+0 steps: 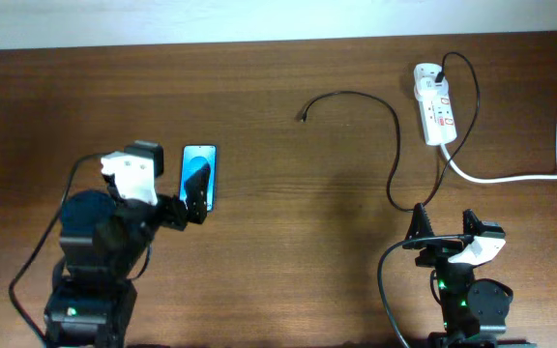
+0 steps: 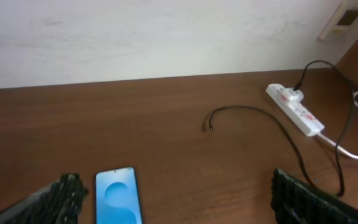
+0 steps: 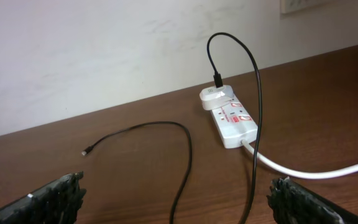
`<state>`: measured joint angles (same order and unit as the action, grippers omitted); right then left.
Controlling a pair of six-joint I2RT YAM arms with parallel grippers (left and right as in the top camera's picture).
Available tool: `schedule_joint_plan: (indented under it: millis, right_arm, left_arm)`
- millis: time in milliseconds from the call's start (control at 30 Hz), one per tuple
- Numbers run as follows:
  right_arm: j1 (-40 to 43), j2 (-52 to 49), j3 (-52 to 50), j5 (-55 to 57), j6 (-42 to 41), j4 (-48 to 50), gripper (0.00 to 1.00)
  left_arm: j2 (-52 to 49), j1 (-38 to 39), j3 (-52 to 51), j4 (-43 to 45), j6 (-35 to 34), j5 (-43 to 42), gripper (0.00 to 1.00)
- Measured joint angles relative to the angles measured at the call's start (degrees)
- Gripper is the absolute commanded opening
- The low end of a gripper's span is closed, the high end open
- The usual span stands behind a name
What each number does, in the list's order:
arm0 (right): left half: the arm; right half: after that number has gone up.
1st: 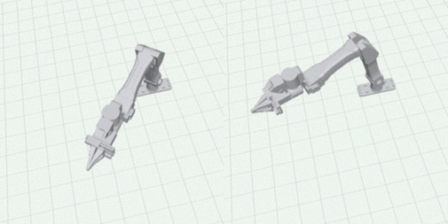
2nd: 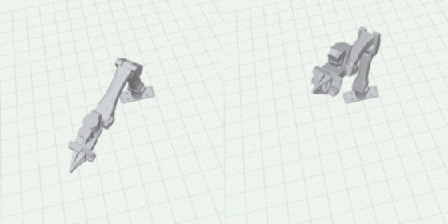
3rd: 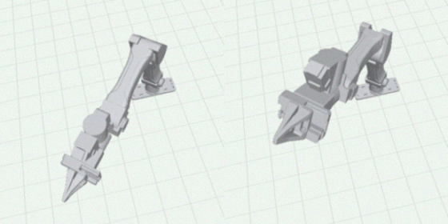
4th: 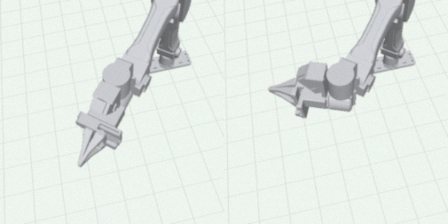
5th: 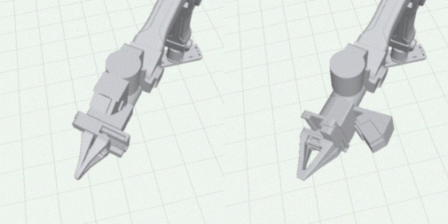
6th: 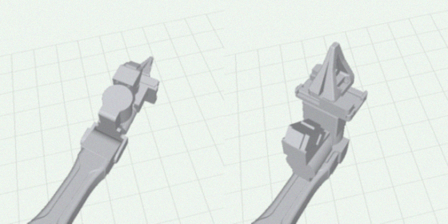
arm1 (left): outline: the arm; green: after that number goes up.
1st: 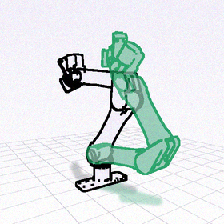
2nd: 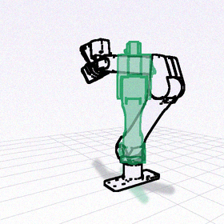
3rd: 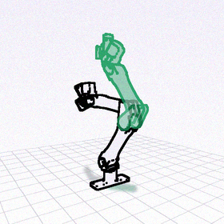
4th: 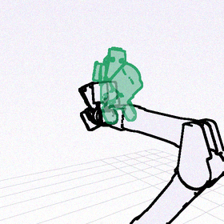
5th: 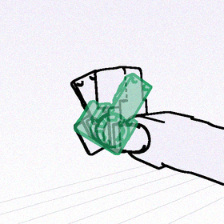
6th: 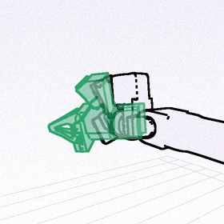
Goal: Plug charger to phone and switch on socket
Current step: 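Move the left gripper over the phone and close on its sides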
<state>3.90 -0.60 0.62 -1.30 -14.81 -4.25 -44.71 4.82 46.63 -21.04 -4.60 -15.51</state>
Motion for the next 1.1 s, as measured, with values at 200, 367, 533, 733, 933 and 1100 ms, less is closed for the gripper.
schedule_joint_plan:
  millis: [200, 367, 533, 733, 933, 1100]
  right_arm:
    - [0.00, 0.00, 0.00, 0.00, -0.02, 0.00, 0.98]
    - [0.00, 0.00, 0.00, 0.00, 0.00, 0.00, 0.98]
    - [0.00, -0.02, 0.00, 0.00, -0.02, 0.00, 0.98]
    - [0.00, -0.04, 0.00, 0.00, -0.04, -0.02, 0.98]
    - [0.00, -0.04, 0.00, 0.00, 0.00, 0.00, 0.98]
    - [0.00, -0.04, 0.00, 0.02, -0.02, 0.00, 0.98]
  left_arm:
    - [-1.31, 0.04, 0.81, -0.83, -0.66, -4.72, 0.99]
    - [-2.23, 0.04, 0.96, 1.38, -2.64, -4.81, 0.99]
    - [-9.22, 0.04, 4.96, 1.46, -5.31, -4.00, 0.99]
    - [-21.66, 0.11, 13.46, -3.93, -9.31, -1.27, 0.99]
    - [-28.11, 0.11, 22.23, -13.68, -10.47, 7.32, 0.99]
    - [-32.74, 0.13, 22.34, -15.04, -10.47, 8.48, 0.99]
